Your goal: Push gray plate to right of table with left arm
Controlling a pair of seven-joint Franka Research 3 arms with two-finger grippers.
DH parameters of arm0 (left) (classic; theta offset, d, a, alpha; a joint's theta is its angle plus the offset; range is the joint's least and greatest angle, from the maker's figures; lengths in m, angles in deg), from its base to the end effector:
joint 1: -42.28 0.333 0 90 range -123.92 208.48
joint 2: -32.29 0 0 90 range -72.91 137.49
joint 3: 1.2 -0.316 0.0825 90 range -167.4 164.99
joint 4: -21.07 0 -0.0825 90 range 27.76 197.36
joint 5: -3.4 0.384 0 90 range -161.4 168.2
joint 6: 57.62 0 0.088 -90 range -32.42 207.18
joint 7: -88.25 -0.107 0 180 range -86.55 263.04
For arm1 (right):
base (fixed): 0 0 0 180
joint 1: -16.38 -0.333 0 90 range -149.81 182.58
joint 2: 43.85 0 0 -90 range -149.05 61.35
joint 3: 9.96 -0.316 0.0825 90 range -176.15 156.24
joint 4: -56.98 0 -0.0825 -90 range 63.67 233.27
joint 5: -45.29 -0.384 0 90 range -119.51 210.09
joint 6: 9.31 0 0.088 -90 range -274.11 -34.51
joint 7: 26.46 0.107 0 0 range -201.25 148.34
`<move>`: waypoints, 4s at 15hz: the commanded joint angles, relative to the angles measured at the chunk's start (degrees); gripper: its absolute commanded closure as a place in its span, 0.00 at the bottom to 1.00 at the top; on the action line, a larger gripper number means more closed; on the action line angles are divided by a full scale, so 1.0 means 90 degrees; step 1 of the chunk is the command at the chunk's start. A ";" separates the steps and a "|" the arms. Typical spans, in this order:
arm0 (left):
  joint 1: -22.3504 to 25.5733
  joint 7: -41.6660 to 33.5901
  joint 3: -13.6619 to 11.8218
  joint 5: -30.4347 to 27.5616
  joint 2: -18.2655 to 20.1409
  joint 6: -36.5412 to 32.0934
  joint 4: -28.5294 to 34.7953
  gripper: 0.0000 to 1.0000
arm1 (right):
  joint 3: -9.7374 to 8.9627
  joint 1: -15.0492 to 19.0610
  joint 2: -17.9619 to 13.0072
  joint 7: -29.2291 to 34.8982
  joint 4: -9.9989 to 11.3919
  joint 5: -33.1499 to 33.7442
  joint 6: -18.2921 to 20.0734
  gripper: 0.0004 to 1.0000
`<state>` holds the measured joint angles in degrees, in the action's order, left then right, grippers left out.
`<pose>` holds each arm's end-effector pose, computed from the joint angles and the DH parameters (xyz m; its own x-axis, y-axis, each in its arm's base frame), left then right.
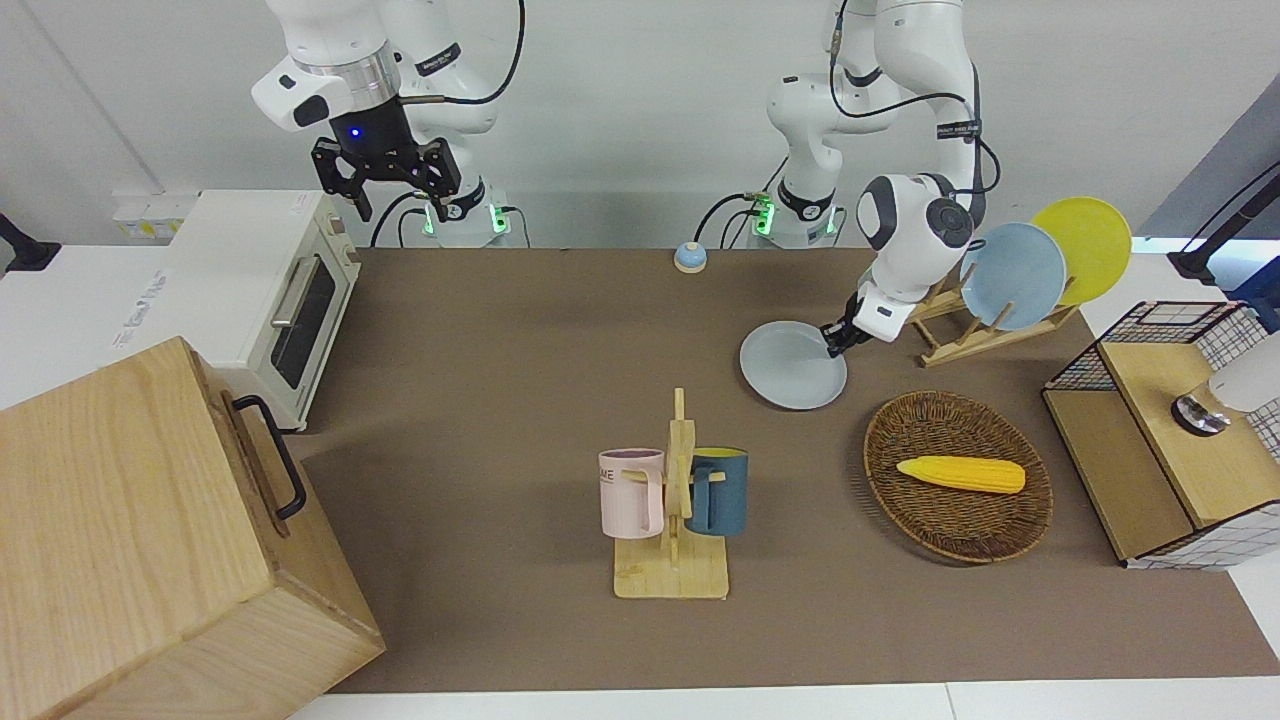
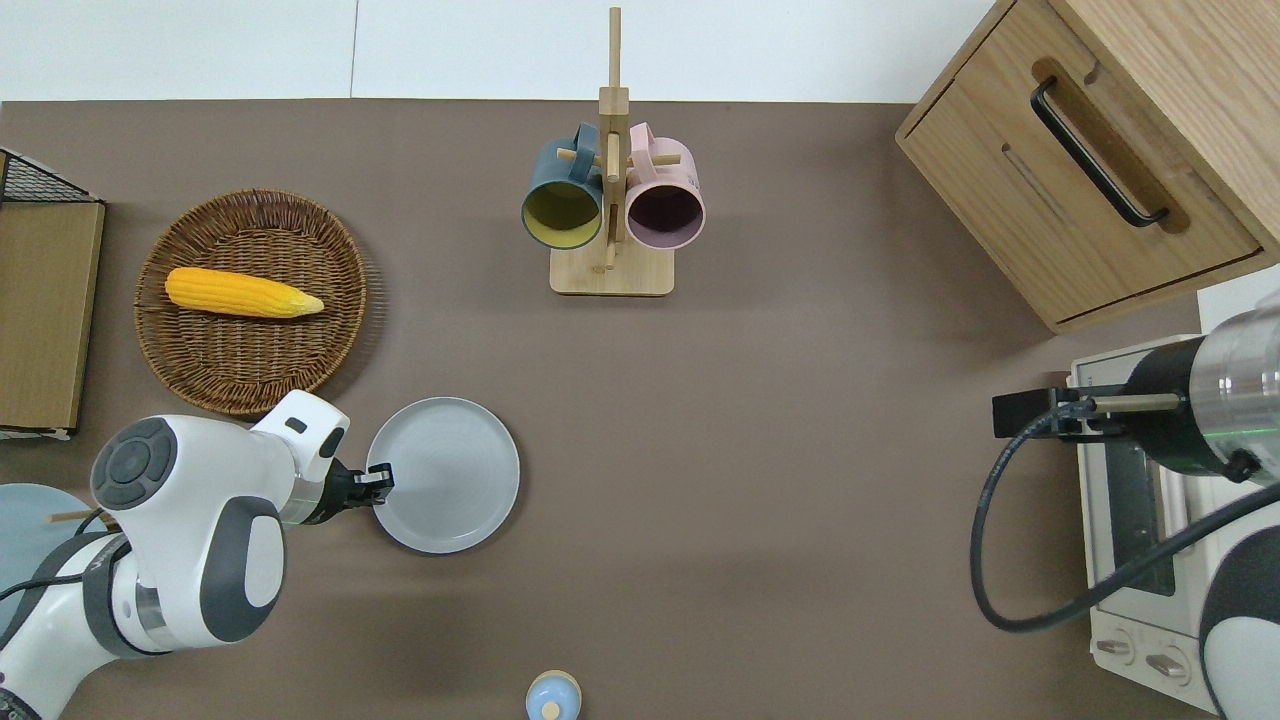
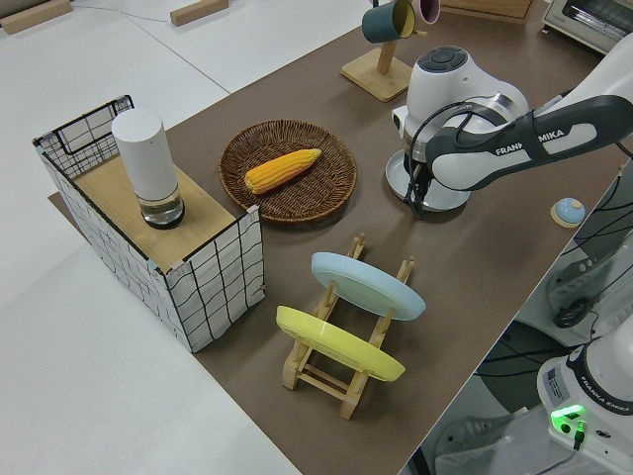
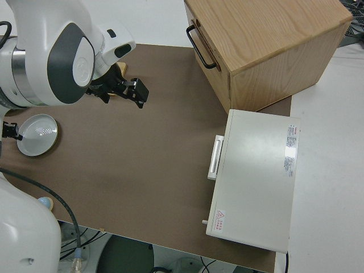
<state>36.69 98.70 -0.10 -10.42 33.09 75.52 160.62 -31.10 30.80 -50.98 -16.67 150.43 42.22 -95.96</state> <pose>0.4671 -0.0591 0.3011 0.9644 0.2260 -0.1374 0.2442 -0.9603 0.1345 0.5061 0.0788 0.6526 0.9986 -0.0531 -0.0040 -0.0532 -0.9986 -0.0082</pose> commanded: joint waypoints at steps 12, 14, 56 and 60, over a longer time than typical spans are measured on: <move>-0.2278 0.1766 -0.0112 -0.0466 -0.0528 0.1164 0.0159 1.00 | -0.0093 0.0156 -0.0174 0.0065 0.0173 -0.0137 -0.0002 0.00; -0.2649 0.2069 -0.0259 -0.0573 -0.0587 0.1300 0.0120 1.00 | -0.0093 0.0156 -0.0174 0.0065 0.0173 -0.0137 -0.0002 0.00; -0.3403 0.4055 -0.0551 -0.0612 -0.0529 -0.0533 -0.1697 0.02 | -0.0093 0.0156 -0.0174 0.0075 0.0173 -0.0137 -0.0002 0.00; -0.2926 0.2787 -0.1078 -0.0573 -0.0372 -0.1860 -0.1980 0.02 | -0.0093 0.0156 -0.0174 0.0065 0.0173 -0.0137 -0.0002 0.00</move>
<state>7.12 131.62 -7.39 -16.38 28.64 67.16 144.59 -31.09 30.80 -50.98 -16.67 150.43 42.22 -95.96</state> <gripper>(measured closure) 0.013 0.004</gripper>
